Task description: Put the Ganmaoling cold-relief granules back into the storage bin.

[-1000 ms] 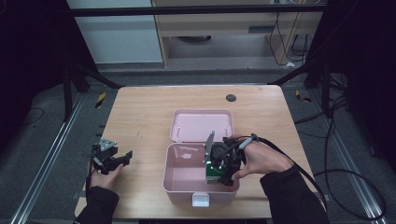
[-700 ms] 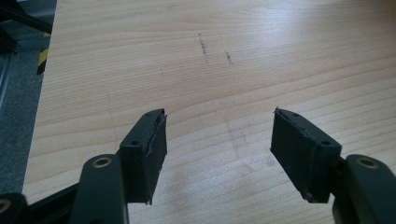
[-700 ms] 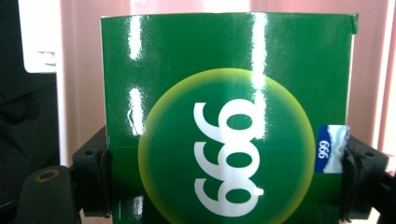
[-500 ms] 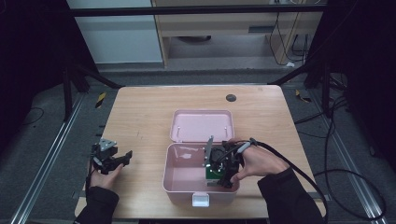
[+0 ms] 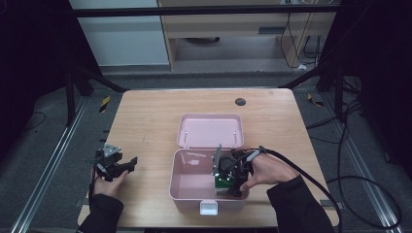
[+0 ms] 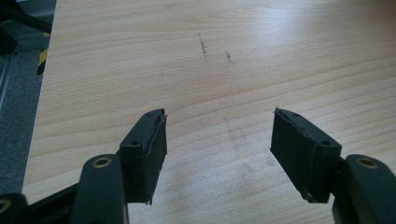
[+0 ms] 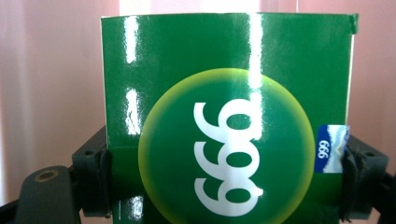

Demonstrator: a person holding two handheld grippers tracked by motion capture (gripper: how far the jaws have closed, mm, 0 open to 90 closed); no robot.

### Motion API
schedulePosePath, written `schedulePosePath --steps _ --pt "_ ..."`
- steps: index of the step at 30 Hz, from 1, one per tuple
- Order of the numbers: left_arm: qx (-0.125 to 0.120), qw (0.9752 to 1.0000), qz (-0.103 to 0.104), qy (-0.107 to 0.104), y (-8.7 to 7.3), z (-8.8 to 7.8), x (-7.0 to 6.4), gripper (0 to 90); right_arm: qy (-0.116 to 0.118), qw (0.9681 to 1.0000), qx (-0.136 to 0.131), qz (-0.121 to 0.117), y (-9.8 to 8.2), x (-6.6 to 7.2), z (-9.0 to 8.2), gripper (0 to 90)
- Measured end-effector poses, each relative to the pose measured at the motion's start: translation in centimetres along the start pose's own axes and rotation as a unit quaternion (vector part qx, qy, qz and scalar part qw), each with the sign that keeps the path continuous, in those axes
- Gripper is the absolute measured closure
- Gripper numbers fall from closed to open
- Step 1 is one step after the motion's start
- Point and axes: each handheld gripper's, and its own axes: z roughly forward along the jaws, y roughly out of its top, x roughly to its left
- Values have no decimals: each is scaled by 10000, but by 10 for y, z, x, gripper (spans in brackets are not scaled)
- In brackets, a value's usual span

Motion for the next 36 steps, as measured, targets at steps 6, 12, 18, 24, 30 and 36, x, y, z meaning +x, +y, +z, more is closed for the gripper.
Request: schedulePosePath --steps 6,12,18,24,30,36 --pt "7 10000 4 6 0 0 0 353 47 9998 -152 73 -7 -2 6 154" --pt "-4 10000 -8 7 0 0 0 353 10 9999 -134 63 -6 -4 10 136" --pt "4 10000 8 -2 0 0 0 353 -71 9994 -319 142 -9 -5 -1 142" --pt "14 10000 11 -10 0 1 -1 353 -169 9972 -632 372 -16 -7 -19 140" --pt "13 10000 8 -15 0 0 -1 353 -600 9899 -1055 733 -36 -11 -50 125" --pt "13 10000 15 -32 0 0 -1 355 -909 9814 -1326 1049 -53 -11 -69 121"
